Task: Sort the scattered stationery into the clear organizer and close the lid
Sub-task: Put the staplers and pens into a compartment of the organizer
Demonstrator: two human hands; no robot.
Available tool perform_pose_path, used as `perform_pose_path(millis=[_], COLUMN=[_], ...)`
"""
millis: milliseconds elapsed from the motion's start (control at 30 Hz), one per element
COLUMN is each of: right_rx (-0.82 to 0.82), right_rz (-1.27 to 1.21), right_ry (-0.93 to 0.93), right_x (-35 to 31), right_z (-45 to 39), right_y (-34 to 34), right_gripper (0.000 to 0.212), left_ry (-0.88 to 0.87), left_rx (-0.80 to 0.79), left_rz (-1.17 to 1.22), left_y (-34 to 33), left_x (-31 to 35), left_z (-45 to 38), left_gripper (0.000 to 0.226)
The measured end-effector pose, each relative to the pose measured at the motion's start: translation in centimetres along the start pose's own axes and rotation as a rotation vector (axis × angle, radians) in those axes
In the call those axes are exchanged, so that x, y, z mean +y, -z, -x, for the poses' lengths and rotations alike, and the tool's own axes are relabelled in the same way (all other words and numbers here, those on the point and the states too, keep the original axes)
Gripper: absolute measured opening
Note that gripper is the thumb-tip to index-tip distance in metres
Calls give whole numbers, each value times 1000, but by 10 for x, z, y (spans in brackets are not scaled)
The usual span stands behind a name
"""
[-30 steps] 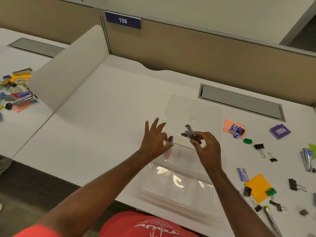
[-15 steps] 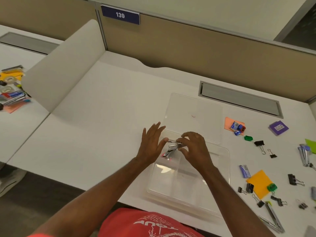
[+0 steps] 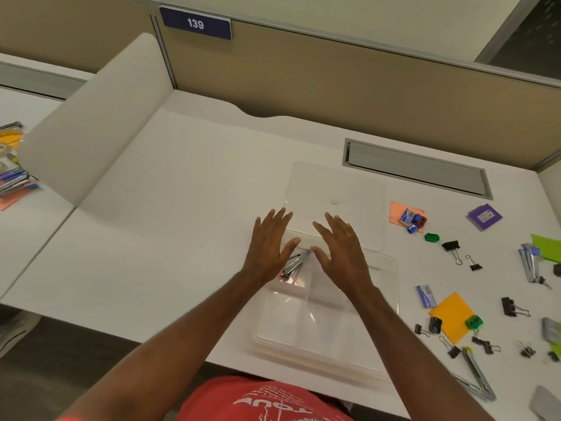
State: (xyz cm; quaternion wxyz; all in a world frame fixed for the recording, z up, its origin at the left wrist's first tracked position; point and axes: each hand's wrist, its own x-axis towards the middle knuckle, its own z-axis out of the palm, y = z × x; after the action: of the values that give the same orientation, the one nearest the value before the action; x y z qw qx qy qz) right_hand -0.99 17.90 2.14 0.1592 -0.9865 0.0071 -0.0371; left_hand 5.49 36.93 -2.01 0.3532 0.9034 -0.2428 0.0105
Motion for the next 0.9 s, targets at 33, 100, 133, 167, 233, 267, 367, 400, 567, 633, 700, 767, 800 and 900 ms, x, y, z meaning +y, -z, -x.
perform_pose_path(millis=[33,100,133,167,233,267,367,400,567,633,700,767,800,900], right_rx=[6,6,4,6,19,27,56,66,118,130,145,157,158,183], right_rz=[-5,-15,-15,-14,-7,-3,-3,-3,-12,-8,11,23,26,23], right_ry=[-29,-75,-90,-103,-132,-149,-189,-202,-261,-281,-312,-333,-327,-332], right_x=[5,15,21,27,40,47,67,74,110,125,142,158,161,182], right_z=[1,5,7,9,14,17,26,30,48,57,67,77,79,94], right_y=[2,7,10,13,19,23,33,37,52,58,63,68,68,75], right_gripper=[58,61,62,64,66,68,71,70,69,69,69,69,69,69], left_ry=[-11,-20,-22,-26,-41,-49,-75,-84,-134,-149,-165,-179,-180,-212], left_rx=[1,9,13,15,8,-1,-24,-29,-56,-68,-96,-121,-125,-156], left_rz=[-1,14,25,35,40,38,35,34,22,20,18,7,2,-14], left_y=[-1,-4,-6,-8,-13,-16,-27,-31,-53,-63,-75,-88,-90,-107], left_x=[4,14,20,25,38,44,64,71,106,121,137,152,154,173], left_z=[-3,-10,-13,-16,-21,-23,-29,-31,-39,-42,-44,-45,-45,-46], left_gripper=[62,63,64,64,64,64,64,65,66,65,64,64,65,66])
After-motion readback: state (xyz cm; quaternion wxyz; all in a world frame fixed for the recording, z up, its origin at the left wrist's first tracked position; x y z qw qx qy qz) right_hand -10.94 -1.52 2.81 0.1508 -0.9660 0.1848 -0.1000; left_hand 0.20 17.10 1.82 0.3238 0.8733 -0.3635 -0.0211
